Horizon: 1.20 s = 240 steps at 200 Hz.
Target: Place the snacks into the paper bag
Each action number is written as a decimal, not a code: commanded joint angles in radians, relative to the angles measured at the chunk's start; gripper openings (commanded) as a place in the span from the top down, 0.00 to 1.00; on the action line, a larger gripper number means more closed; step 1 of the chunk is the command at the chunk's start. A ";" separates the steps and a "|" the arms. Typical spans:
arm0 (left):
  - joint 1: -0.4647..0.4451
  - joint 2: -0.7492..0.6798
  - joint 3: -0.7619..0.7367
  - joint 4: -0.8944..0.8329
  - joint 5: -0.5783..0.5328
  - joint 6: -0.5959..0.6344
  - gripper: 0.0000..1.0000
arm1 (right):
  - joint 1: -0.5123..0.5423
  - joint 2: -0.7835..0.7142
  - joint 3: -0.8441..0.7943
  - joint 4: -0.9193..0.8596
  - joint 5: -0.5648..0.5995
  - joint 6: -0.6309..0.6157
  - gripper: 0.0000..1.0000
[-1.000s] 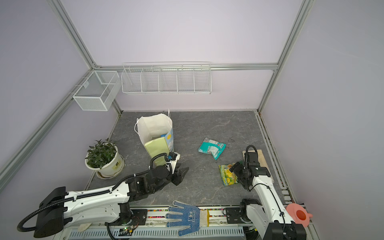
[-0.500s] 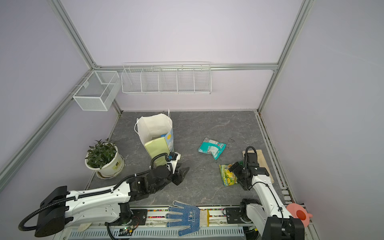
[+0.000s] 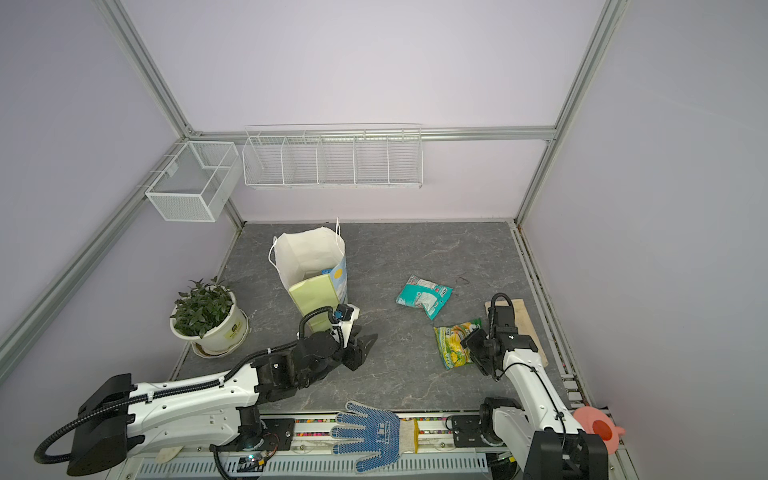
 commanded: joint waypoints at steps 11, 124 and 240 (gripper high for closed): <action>-0.005 -0.016 -0.015 -0.002 -0.020 -0.015 0.45 | -0.006 0.002 -0.019 0.007 -0.011 0.013 0.39; -0.006 0.010 -0.014 0.019 -0.017 -0.012 0.45 | -0.003 -0.090 -0.043 -0.029 -0.045 0.066 0.05; -0.005 -0.021 -0.024 0.000 -0.027 -0.017 0.45 | -0.003 0.096 -0.030 0.009 0.013 0.090 0.16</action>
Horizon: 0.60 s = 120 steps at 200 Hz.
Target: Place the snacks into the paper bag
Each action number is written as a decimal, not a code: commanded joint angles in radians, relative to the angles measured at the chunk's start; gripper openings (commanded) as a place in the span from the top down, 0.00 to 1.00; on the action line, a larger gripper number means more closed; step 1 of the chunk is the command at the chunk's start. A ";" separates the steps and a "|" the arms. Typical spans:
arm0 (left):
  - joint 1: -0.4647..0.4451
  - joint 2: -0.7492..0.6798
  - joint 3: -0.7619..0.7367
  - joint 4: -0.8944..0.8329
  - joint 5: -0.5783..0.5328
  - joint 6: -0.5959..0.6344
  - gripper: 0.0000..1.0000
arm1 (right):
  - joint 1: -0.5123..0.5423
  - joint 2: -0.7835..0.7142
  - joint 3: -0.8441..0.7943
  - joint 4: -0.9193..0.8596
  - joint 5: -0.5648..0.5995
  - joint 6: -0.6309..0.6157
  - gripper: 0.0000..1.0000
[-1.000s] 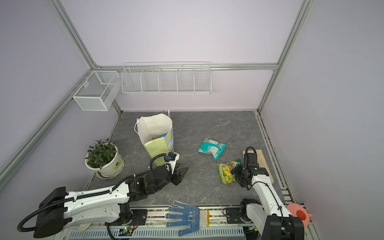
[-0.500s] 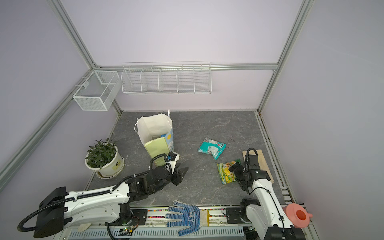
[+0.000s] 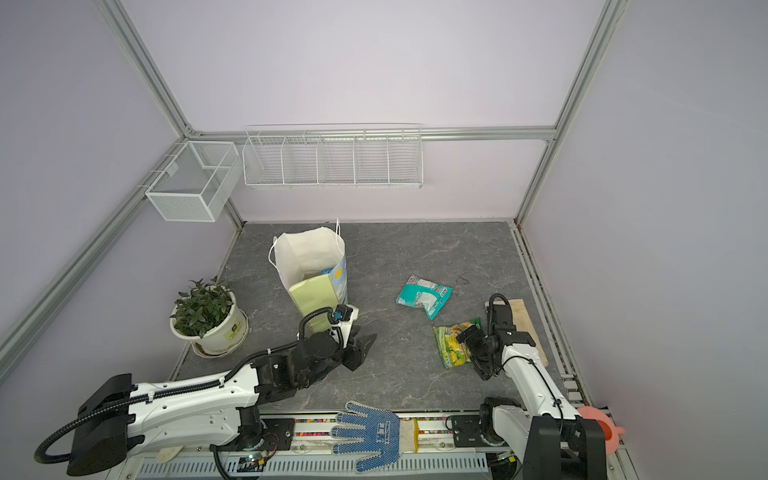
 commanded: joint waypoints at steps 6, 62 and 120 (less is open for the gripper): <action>-0.005 -0.018 -0.017 -0.003 -0.016 -0.017 0.45 | -0.003 0.025 -0.033 -0.003 0.063 0.027 0.19; -0.006 -0.030 -0.029 -0.004 -0.021 -0.019 0.45 | -0.004 0.024 -0.042 -0.001 0.085 0.032 0.45; -0.005 -0.044 -0.034 -0.008 -0.026 -0.021 0.45 | -0.003 0.006 -0.053 0.013 0.063 0.028 0.65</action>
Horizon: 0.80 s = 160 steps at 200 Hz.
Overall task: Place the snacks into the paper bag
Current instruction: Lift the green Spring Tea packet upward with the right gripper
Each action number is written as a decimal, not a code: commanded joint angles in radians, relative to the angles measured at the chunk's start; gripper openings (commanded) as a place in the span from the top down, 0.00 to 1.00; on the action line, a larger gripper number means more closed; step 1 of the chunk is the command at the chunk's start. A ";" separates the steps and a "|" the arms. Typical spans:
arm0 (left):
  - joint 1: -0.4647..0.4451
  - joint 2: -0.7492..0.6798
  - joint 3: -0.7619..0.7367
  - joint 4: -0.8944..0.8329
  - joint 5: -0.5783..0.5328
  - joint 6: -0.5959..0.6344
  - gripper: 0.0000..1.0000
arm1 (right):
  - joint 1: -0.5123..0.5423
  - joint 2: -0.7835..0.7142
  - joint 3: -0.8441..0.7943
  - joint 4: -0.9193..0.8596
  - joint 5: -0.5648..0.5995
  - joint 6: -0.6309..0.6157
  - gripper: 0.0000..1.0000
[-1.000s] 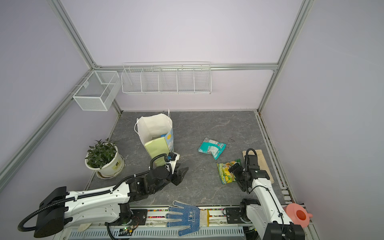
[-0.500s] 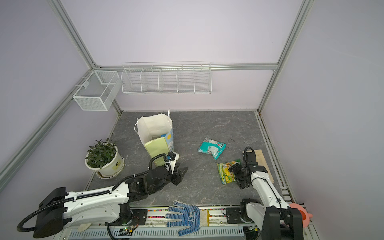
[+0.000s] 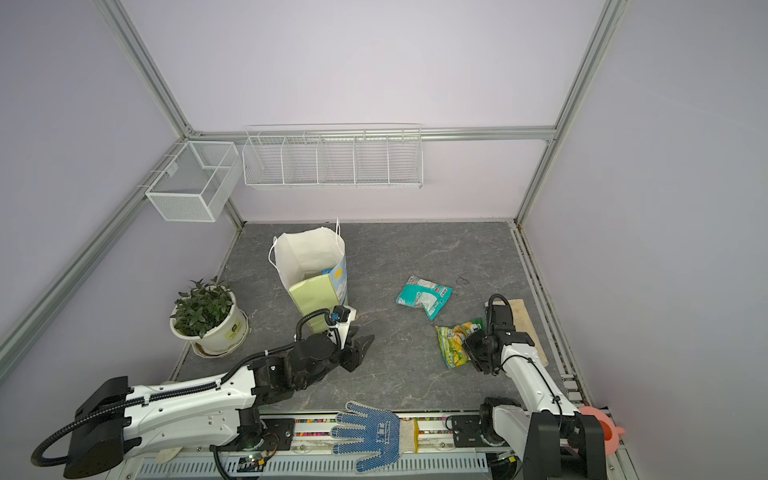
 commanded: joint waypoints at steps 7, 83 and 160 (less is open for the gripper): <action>-0.005 -0.015 -0.016 -0.001 -0.023 -0.021 0.45 | -0.003 -0.004 -0.040 -0.022 0.029 0.007 0.68; -0.005 -0.015 -0.015 -0.002 -0.021 -0.024 0.45 | -0.003 -0.057 -0.035 -0.036 0.024 -0.002 0.80; -0.005 0.002 -0.013 -0.003 -0.018 -0.029 0.45 | 0.005 -0.107 0.012 -0.073 0.034 -0.064 0.85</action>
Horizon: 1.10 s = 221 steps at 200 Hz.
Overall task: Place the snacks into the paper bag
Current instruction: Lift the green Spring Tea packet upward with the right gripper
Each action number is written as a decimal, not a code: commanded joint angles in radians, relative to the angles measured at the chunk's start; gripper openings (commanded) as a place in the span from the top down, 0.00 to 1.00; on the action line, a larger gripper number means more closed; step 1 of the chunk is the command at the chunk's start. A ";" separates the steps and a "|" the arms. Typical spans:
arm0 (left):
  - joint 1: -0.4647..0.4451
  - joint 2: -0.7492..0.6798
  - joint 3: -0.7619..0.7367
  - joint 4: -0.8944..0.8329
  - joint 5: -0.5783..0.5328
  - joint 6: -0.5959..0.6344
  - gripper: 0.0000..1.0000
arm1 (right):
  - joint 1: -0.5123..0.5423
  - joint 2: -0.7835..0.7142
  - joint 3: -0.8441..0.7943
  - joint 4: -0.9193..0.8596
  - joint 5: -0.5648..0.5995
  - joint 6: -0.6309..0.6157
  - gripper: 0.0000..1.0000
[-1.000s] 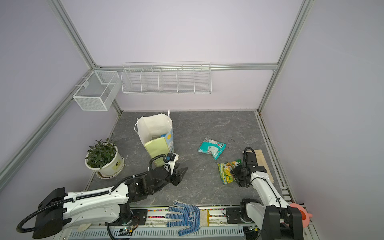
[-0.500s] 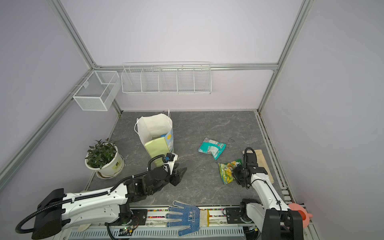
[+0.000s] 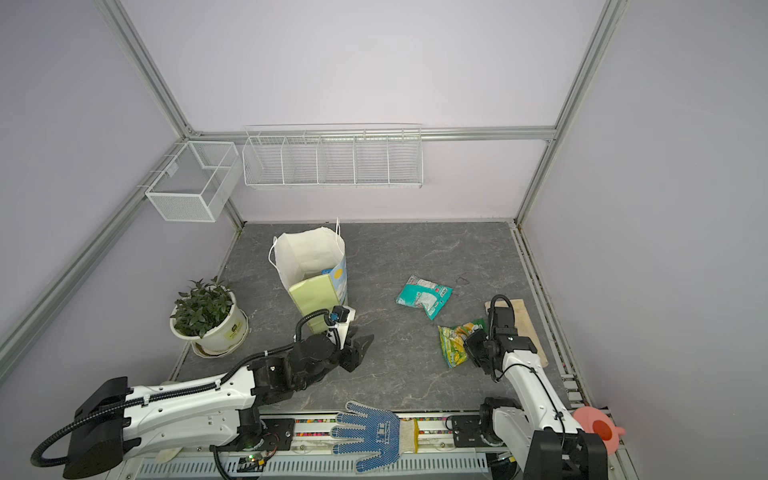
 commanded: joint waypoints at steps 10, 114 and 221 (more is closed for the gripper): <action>-0.005 0.006 -0.010 -0.002 -0.011 -0.022 0.45 | 0.007 -0.037 0.028 -0.071 0.036 -0.037 0.85; -0.005 0.005 -0.032 -0.004 -0.009 -0.041 0.45 | 0.029 -0.147 0.107 -0.134 0.064 -0.090 0.94; -0.005 0.015 -0.062 0.004 0.002 -0.062 0.45 | 0.100 -0.224 0.211 -0.165 0.110 -0.152 0.94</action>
